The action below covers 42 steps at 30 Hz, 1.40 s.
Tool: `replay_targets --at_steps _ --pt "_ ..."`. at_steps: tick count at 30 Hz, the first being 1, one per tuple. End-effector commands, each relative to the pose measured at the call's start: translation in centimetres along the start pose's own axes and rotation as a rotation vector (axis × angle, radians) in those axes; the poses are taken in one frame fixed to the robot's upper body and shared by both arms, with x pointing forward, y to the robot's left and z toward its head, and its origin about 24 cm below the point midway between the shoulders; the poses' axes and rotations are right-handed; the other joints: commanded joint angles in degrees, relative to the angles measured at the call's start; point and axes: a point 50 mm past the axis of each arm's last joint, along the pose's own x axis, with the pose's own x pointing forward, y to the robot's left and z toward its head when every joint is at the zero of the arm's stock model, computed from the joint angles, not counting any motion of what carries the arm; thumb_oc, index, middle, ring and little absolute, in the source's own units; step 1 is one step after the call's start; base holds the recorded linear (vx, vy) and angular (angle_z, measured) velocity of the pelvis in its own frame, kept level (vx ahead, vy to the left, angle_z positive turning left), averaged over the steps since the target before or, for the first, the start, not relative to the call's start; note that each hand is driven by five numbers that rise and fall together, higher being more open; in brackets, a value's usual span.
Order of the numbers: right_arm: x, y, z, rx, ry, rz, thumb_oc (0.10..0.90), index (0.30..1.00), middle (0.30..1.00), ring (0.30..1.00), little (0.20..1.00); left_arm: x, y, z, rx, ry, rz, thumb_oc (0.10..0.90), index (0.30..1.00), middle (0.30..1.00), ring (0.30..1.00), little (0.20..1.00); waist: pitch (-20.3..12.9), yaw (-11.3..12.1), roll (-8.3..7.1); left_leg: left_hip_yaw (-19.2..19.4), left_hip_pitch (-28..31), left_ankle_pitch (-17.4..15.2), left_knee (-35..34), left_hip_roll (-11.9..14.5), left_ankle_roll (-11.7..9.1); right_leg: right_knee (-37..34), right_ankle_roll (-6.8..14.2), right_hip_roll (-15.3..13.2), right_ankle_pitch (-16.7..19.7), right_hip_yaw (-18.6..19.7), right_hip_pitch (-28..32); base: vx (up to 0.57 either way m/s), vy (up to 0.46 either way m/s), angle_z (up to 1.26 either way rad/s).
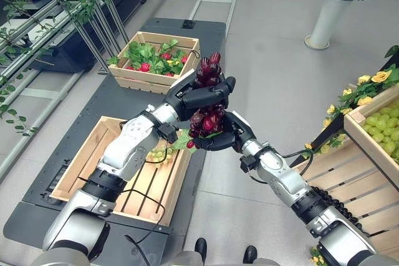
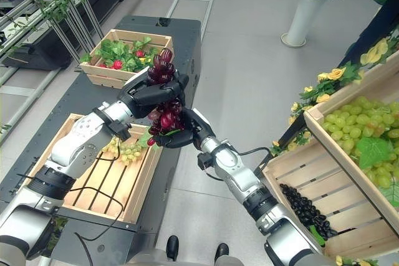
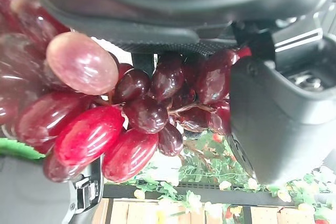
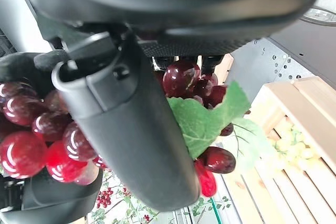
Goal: Pick up the fruits from the basket on one side to the basket on the other side
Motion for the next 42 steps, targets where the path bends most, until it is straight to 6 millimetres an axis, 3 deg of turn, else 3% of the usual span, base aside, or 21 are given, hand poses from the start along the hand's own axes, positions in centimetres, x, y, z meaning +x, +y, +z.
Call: replay_targets --at_steps 1,14,21,22,23,24,25,33,36,42 --pt "2.2 2.3 5.8 0.086 -0.309 0.085 0.400 0.300 0.300 0.300 0.300 2.5 -1.7 5.3 -0.007 -0.242 -0.116 0.400 0.300 0.300 0.300 0.300 -10.3 1.2 0.48 -2.3 -1.6 -2.5 -0.5 -4.0 -0.2 0.1 -2.5 0.7 -1.0 -0.4 0.1 0.00 0.000 0.00" --pt "1.4 1.7 5.7 0.190 -0.360 0.077 0.400 0.300 0.300 0.300 0.300 1.9 -1.5 4.5 -0.039 -0.239 -0.083 0.400 0.300 0.300 0.300 0.300 -10.3 1.1 0.34 -1.9 -1.6 -2.6 -0.5 -3.9 -0.2 0.1 -2.4 0.7 -1.1 -0.6 0.0 0.00 0.000 0.00" --pt "0.5 0.3 5.1 0.214 -0.371 0.022 0.400 0.300 0.300 0.300 0.300 1.3 -0.5 3.7 -0.025 -0.208 -0.003 0.400 0.300 0.300 0.300 0.300 -10.5 0.5 0.32 -1.4 -1.5 -2.8 -0.5 -3.9 0.0 0.1 -2.1 0.6 -0.9 -0.2 -0.1 0.00 0.000 0.00" --pt "0.3 0.1 4.9 0.217 -0.368 0.010 0.400 0.300 0.300 0.300 0.300 1.1 -0.1 3.5 -0.031 -0.201 0.025 0.507 0.460 0.460 0.460 0.460 -10.5 0.5 0.29 -1.3 -1.4 -2.8 -0.5 -3.9 0.0 0.1 -2.1 0.6 -0.9 -0.1 -0.1 0.00 0.000 0.00" --pt "0.1 -0.2 4.7 0.218 -0.365 -0.001 0.400 0.300 0.300 0.300 0.300 0.8 0.3 3.3 -0.038 -0.194 0.052 0.547 0.521 0.521 0.521 0.521 -10.5 0.4 0.29 -1.1 -1.4 -2.8 -0.5 -3.8 0.0 0.1 -2.1 0.6 -0.9 0.0 -0.1 0.00 0.000 0.00" --pt "0.0 -0.3 4.6 0.218 -0.364 -0.004 0.400 0.300 0.300 0.300 0.300 0.7 0.5 3.2 -0.040 -0.192 0.062 0.648 0.672 0.672 0.672 0.672 -10.5 0.3 0.30 -1.1 -1.4 -2.8 -0.5 -3.8 0.0 0.1 -2.0 0.6 -0.9 0.0 -0.2 0.00 0.000 0.00" --pt "-0.3 -0.7 4.2 0.218 -0.359 -0.022 0.400 0.300 0.300 0.300 0.300 0.4 1.0 2.9 -0.053 -0.188 0.106 0.800 0.900 0.900 0.900 0.900 -10.5 0.2 0.32 -0.9 -1.3 -2.9 -0.5 -3.8 0.0 0.1 -2.0 0.6 -0.9 0.2 -0.2 0.00 0.000 0.00" --pt "-2.8 -3.9 2.1 0.211 -0.314 -0.174 0.400 0.300 0.300 0.300 0.300 -2.1 3.8 2.0 0.109 -0.150 0.334 0.800 0.900 0.900 0.900 0.900 -10.1 -0.7 0.30 -0.2 -1.4 -3.0 -0.5 -3.6 0.0 0.1 -1.9 0.7 -0.9 0.7 -0.5 0.00 0.000 0.00" --pt "-4.8 -5.5 0.0 0.215 -0.257 -0.236 0.400 0.300 0.300 0.300 0.300 -3.7 5.1 0.5 0.089 -0.103 0.397 0.800 0.900 0.900 0.900 0.900 -9.7 -1.5 0.36 0.4 -1.2 -3.2 -0.5 -3.5 0.1 0.1 -1.8 0.8 -0.9 1.2 -0.5 0.00 0.005 -0.02" --pt "-8.6 -8.0 -3.3 0.222 -0.166 -0.367 0.400 0.300 0.300 0.300 0.300 -5.7 5.8 -1.1 0.100 -0.041 0.463 0.800 0.900 0.900 0.900 0.900 -9.1 -2.7 0.43 1.5 -0.8 -3.4 -0.5 -3.2 0.1 0.1 -1.7 0.9 -0.8 1.9 -0.6 0.01 0.004 -0.08"
